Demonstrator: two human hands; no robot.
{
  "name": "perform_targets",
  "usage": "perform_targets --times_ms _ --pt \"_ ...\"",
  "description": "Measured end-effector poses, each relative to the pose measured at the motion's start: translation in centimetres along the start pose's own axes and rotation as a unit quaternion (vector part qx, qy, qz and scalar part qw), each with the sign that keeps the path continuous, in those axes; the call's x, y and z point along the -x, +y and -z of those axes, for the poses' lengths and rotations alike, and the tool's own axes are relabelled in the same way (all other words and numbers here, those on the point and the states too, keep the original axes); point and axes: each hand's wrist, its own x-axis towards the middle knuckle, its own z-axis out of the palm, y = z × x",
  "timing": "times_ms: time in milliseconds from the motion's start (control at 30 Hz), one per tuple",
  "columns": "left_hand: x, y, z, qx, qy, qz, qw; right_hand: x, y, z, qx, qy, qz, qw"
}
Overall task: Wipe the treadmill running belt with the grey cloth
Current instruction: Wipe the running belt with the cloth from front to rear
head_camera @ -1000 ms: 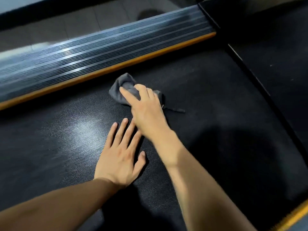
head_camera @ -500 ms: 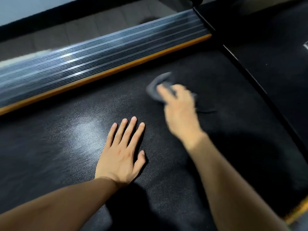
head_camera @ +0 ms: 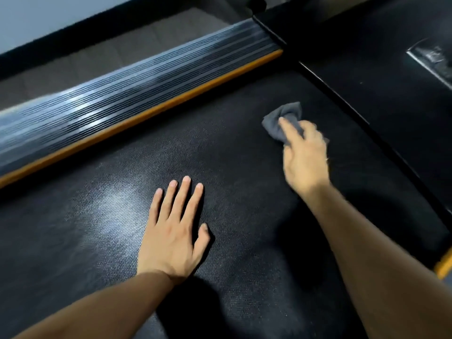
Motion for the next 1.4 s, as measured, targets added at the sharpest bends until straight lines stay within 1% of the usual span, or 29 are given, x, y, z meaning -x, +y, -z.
perform_targets --times_ms 167,200,267,300,333,367,433,500,533,600,633,700,733,800,833,867,933,1000,1067,1133,1167,1233,1300,1333,1367,1400 --pt "-0.1 0.0 0.1 -0.008 -0.007 -0.003 1.0 8.4 -7.9 -0.9 -0.074 -0.055 0.103 0.99" --pt "-0.2 -0.1 0.0 -0.008 -0.006 -0.003 1.0 9.2 -8.2 -0.7 -0.081 -0.061 0.123 0.987" --pt "-0.1 -0.2 0.1 -0.01 -0.003 -0.002 1.0 8.1 -6.9 -0.4 -0.072 -0.071 0.16 0.982" --pt "-0.2 -0.2 0.2 -0.01 0.0 -0.001 1.0 6.7 -5.4 -0.5 -0.058 -0.06 0.142 0.986" --pt "-0.2 -0.2 0.1 -0.009 0.002 -0.002 1.0 5.1 -3.6 -0.4 -0.061 -0.028 0.096 0.993" --pt "-0.2 -0.1 0.1 -0.01 0.003 -0.001 1.0 3.5 -1.2 0.0 -0.041 -0.001 0.03 0.999" --pt "0.0 -0.1 0.0 -0.012 0.004 0.002 1.0 1.7 2.1 0.8 -0.013 0.002 -0.064 0.998" --pt "-0.1 -0.1 -0.1 -0.011 0.008 0.006 1.0 1.4 2.7 1.3 0.006 0.014 -0.101 0.995" --pt "-0.1 -0.1 -0.1 -0.012 0.007 0.007 1.0 2.0 1.7 1.2 0.007 0.028 -0.101 0.994" --pt "-0.2 -0.2 -0.1 -0.013 0.009 0.01 1.0 4.1 -2.3 0.6 -0.035 0.023 -0.069 0.997" --pt "-0.2 -0.2 -0.2 -0.012 0.011 0.011 1.0 6.1 -4.8 0.2 -0.071 -0.011 -0.052 0.996" --pt "-0.1 -0.1 -0.3 -0.009 0.015 0.008 1.0 10.8 -9.0 -0.3 -0.08 -0.046 0.016 0.996" --pt "-0.1 0.0 -0.3 -0.007 0.015 0.008 1.0 12.3 -10.2 0.0 -0.076 -0.042 0.051 0.995" --pt "-0.1 0.0 -0.2 -0.005 0.014 0.007 1.0 12.7 -8.4 0.2 -0.07 -0.037 0.079 0.994" --pt "-0.1 0.0 -0.2 -0.004 0.014 0.007 1.0 11.8 -6.4 0.3 -0.064 -0.016 0.061 0.996" --pt "-0.1 0.1 -0.2 -0.002 0.016 0.007 1.0 10.6 -4.0 0.5 -0.035 0.011 0.031 0.999" --pt "-0.1 0.1 -0.3 0.001 0.019 0.01 1.0 8.5 1.3 1.6 0.027 0.056 -0.048 0.997" --pt "-0.2 0.1 -0.4 0.005 0.02 0.006 1.0 7.5 4.9 3.1 0.036 0.037 -0.108 0.993" --pt "-0.2 0.0 -0.4 0.004 0.016 0.004 1.0 7.7 4.4 3.2 0.033 0.014 -0.126 0.991" --pt "0.1 -0.1 -0.3 0.002 0.013 0.008 1.0 9.2 1.1 2.7 0.031 0.027 -0.091 0.995" --pt "0.1 -0.1 -0.2 0.002 0.015 0.01 1.0 10.6 -0.7 2.3 0.017 0.024 -0.059 0.998" --pt "-0.1 0.0 -0.2 0.004 0.023 0.01 1.0 14.2 -4.4 1.9 -0.035 0.007 0.012 0.999" --pt "-0.1 0.0 -0.2 0.006 0.03 0.007 0.999 17.7 -7.9 2.2 -0.051 -0.028 0.055 0.997" --pt "-0.1 0.0 -0.2 0.004 0.033 0.004 0.999 18.7 -8.7 2.3 -0.035 -0.05 0.093 0.994" --pt "-0.1 0.0 -0.2 0.003 0.034 0.003 0.999 18.9 -8.4 2.6 -0.028 -0.065 0.149 0.986" --pt "-0.1 0.0 -0.2 0.005 0.033 0.004 0.999 18.3 -6.8 2.9 -0.036 -0.073 0.178 0.981"
